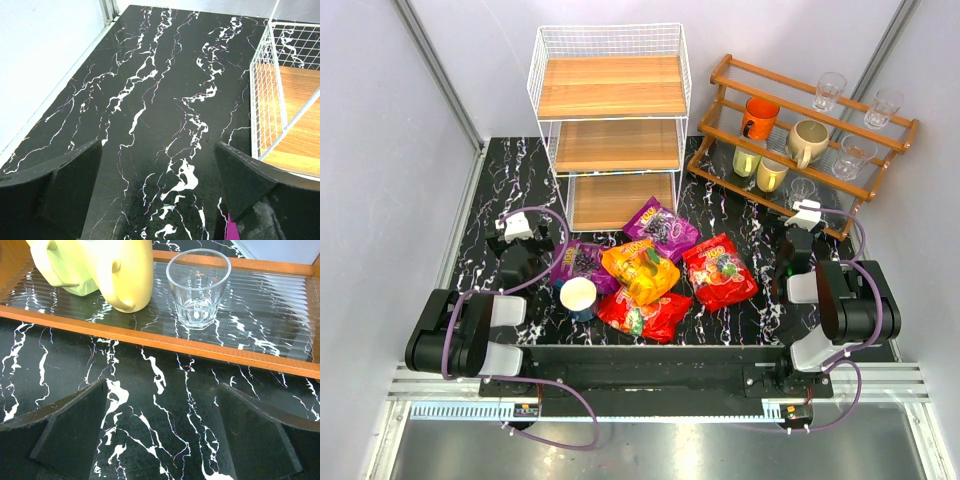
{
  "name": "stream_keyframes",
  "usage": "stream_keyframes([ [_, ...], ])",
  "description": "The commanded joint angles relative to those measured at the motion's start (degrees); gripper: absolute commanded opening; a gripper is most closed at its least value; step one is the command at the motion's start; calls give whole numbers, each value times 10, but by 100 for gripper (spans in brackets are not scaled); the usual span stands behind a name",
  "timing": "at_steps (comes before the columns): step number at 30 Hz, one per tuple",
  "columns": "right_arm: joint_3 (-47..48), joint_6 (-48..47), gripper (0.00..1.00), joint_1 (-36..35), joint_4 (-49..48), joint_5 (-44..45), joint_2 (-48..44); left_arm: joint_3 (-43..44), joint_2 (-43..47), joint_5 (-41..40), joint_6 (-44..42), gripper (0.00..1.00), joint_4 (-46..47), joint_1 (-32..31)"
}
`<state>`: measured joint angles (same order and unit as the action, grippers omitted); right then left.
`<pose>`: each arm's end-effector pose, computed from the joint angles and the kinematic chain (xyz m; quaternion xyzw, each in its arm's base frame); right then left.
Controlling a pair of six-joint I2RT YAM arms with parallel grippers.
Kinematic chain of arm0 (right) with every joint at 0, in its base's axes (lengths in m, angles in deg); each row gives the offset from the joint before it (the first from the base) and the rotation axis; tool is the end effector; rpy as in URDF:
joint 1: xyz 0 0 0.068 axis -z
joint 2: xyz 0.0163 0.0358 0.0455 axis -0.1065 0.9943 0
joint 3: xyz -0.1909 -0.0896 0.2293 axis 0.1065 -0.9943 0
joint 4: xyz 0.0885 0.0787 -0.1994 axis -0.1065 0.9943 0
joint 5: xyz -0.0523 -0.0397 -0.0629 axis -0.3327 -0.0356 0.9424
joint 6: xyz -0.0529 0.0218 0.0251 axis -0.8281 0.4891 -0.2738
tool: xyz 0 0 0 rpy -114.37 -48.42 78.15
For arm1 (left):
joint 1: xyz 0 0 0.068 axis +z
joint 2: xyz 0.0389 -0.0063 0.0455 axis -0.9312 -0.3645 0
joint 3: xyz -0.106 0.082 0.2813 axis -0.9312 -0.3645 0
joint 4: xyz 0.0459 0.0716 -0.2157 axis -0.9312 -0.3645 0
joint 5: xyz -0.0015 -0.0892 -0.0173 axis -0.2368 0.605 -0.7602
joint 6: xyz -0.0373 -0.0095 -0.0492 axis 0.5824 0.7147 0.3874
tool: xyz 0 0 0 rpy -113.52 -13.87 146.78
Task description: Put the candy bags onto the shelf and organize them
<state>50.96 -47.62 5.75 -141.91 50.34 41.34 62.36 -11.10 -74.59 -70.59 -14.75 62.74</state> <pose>0.2687 -0.0108 0.2182 0.1027 0.7512 -0.0828 0.6468 0.2170 -0.0050 0.2294 -0.0885 0.7244 0.0998 0.6764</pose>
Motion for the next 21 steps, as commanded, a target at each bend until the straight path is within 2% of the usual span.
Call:
stream_keyframes([
  [1, 3, -7, 100, 0, -18, -6, -10, 4, -2, 17, 5, 99, 41, 1],
  [10, 3, -7, 100, 1, -18, -7, -10, 10, 0, 33, 15, 99, 22, 15],
  [13, -2, -8, 100, 1, -29, -7, -15, 12, 6, 8, 14, 99, 29, 10],
  [15, 18, -14, 100, 0, 24, -30, -63, 20, 28, -2, 7, 99, -21, 6],
  [16, 43, -9, 100, 1, 131, -17, -75, 56, 51, -49, 4, 99, -76, -27],
  [17, 96, -3, 100, 1, 182, 1, -82, 82, 65, -90, -13, 99, -130, -44],
  [18, 117, 9, 100, 1, 224, 19, -96, 115, 75, -137, -18, 99, -223, -57],
  [19, 129, 19, 100, 1, 260, 50, -106, 162, 89, -154, -2, 99, -256, -72],
  [21, 136, 71, 100, 2, 255, 70, -145, 196, 107, -157, 41, 99, -335, -78],
])
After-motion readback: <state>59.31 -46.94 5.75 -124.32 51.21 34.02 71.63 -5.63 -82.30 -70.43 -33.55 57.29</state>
